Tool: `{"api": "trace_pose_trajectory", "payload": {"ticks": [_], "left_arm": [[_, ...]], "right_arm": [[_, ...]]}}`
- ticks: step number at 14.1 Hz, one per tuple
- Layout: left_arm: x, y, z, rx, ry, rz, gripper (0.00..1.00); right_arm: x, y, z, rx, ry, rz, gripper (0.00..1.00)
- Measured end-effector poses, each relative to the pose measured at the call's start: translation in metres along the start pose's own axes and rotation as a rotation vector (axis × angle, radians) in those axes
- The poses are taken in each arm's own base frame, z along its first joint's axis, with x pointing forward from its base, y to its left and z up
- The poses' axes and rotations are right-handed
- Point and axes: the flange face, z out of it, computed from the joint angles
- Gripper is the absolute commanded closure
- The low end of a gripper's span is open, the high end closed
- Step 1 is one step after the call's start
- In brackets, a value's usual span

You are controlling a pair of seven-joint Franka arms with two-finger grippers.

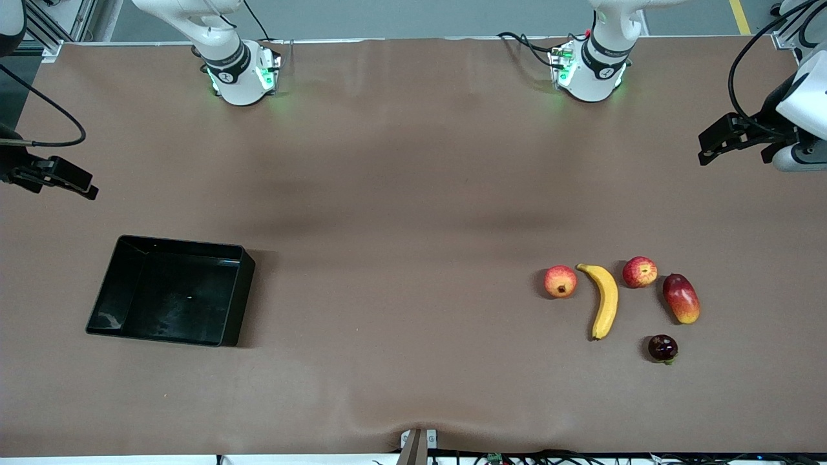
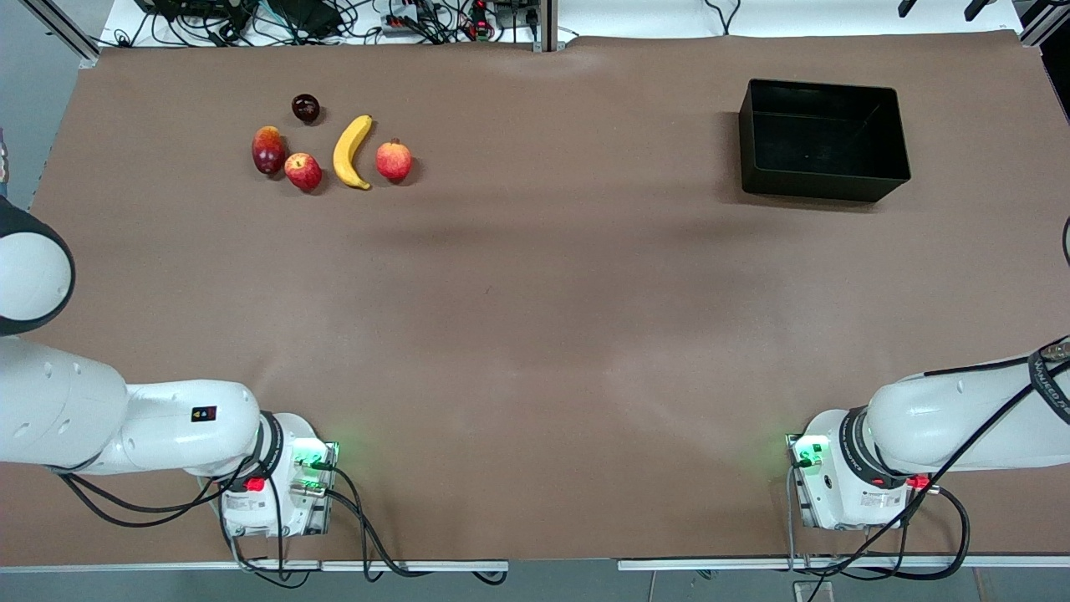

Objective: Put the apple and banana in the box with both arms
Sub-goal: 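Reach the left gripper down to the red-yellow apple beside the banana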

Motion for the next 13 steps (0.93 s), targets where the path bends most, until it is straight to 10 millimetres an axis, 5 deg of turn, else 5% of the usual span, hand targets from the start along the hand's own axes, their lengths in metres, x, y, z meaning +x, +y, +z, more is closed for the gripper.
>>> {"api": "trace_pose_trajectory", "payload": {"ticks": [8,10,13], "left_arm": [[0.004,-0.001,0.011,0.000,-0.022,-0.003,0.00],[0.016,0.000,0.036,-0.003,-0.035,-0.001,0.00],[0.039,-0.002,0.103,-0.013,-0.001,-0.007,0.00]], "right_arm": [[-0.004,0.000,0.000,-0.003,-0.034,0.000,0.00],[-0.005,0.001,0.000,-0.004,-0.039,0.000,0.00],[-0.015,0.008,0.005,-0.014,-0.124,0.011,0.00]]}}
